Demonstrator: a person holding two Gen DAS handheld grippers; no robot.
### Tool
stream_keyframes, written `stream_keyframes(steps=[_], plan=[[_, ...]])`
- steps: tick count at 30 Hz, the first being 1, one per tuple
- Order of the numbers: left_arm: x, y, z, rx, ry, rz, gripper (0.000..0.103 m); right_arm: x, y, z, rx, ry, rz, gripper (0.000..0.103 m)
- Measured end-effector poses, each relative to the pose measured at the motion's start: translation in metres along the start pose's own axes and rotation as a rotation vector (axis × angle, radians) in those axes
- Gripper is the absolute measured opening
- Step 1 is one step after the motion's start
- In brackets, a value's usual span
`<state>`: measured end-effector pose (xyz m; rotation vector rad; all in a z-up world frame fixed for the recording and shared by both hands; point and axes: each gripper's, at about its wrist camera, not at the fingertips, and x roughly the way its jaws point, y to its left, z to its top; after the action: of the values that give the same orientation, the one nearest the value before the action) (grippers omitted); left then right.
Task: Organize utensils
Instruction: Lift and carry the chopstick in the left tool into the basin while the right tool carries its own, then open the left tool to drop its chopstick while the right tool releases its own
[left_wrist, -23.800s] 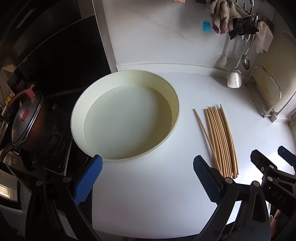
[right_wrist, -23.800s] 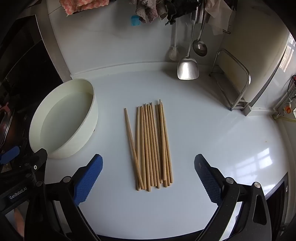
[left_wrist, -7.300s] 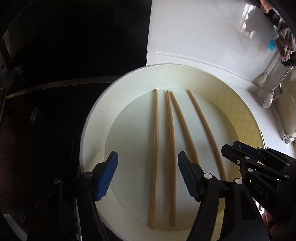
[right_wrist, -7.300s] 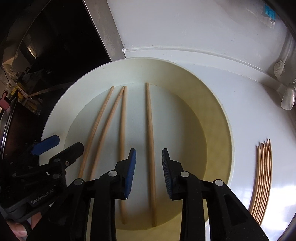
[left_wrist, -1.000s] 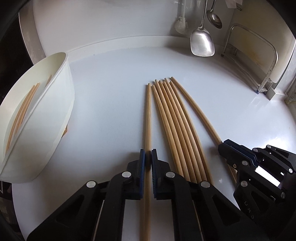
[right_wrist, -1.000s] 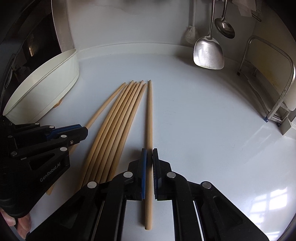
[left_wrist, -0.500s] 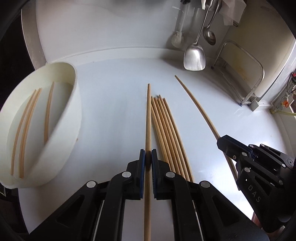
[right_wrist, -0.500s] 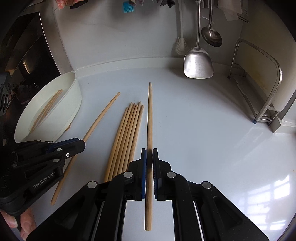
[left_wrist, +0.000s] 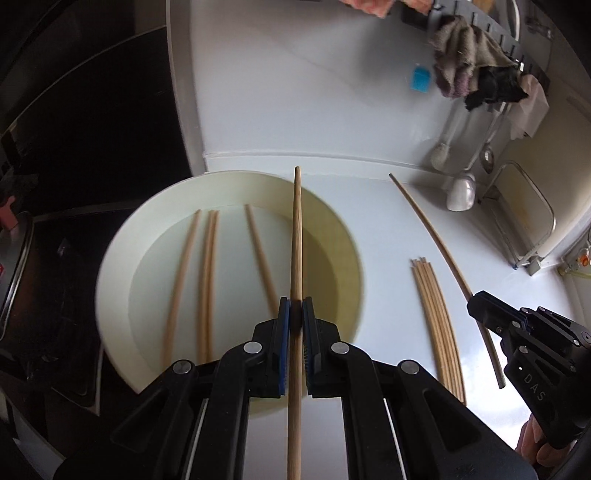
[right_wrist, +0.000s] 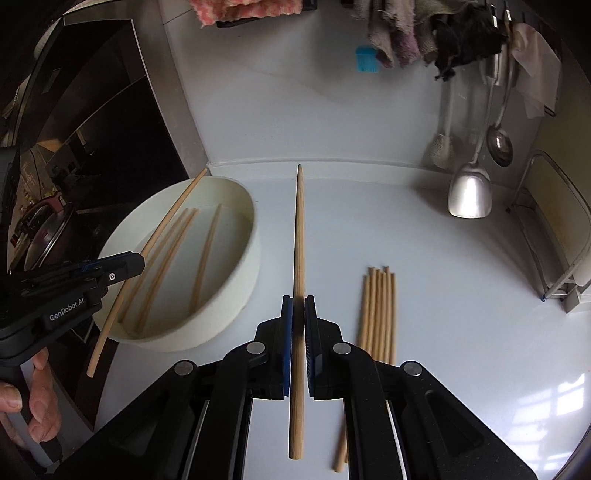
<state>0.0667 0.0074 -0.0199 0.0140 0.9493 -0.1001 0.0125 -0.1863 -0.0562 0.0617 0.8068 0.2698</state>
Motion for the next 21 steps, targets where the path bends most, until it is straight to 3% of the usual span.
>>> stream_keyframes(steps=[5, 10, 21], plan=[[0.012, 0.054, 0.008, -0.029, 0.022, 0.054, 0.007, 0.029, 0.055, 0.024, -0.047, 0.027, 0.055, 0.006], [0.028, 0.091, 0.014, -0.045, 0.035, 0.057, 0.007, 0.060, 0.093, 0.041, -0.079, 0.072, 0.069, 0.006], [0.078, 0.115, 0.017, -0.024, 0.136, 0.020, 0.007, 0.124, 0.131, 0.050, -0.085, 0.215, 0.044, 0.006]])
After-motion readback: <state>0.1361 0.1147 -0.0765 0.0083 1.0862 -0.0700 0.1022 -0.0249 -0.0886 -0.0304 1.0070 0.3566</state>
